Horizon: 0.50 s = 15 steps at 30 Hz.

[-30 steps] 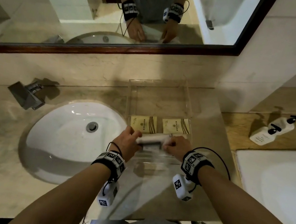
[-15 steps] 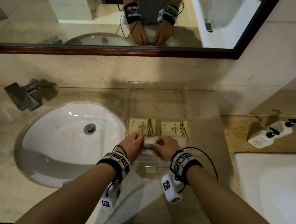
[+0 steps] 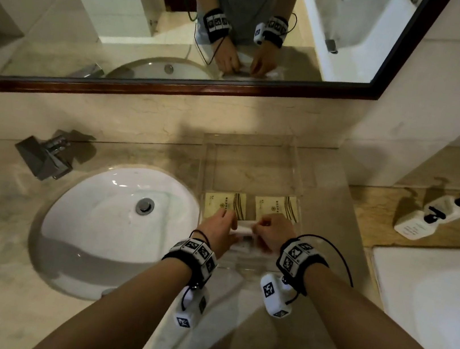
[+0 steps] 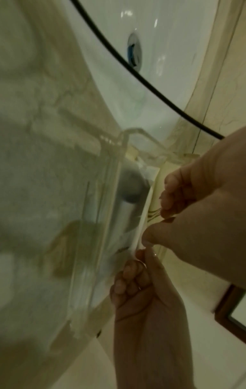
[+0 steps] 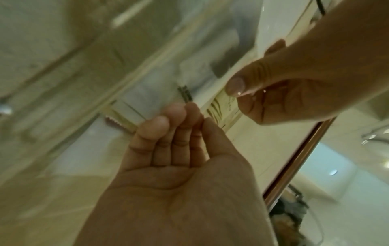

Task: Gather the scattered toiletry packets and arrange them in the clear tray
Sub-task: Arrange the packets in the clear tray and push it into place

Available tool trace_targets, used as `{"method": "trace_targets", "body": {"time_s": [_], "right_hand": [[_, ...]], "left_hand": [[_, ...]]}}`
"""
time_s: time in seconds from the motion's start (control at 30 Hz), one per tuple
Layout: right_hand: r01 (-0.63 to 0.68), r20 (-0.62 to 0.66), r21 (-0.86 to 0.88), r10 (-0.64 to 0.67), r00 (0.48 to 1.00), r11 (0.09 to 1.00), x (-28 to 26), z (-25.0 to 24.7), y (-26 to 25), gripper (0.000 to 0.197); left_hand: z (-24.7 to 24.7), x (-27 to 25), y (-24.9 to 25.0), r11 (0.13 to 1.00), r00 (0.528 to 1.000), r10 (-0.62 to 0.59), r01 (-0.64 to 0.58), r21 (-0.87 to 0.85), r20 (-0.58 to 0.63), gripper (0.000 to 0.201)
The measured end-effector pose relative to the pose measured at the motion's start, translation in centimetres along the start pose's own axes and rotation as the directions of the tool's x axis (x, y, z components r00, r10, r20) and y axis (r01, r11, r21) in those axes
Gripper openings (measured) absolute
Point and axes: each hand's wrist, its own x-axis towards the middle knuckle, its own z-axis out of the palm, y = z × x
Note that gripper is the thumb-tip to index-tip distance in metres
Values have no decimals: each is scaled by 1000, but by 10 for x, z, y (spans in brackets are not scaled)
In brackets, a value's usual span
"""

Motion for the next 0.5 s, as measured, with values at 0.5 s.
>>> {"method": "trace_targets", "body": {"time_s": [0.5], "right_hand": [[-272,117,496,246,962,825,10,-11,2,18]], "left_hand": [[11,25,5,996,969,26,-47,81,246,39]]}}
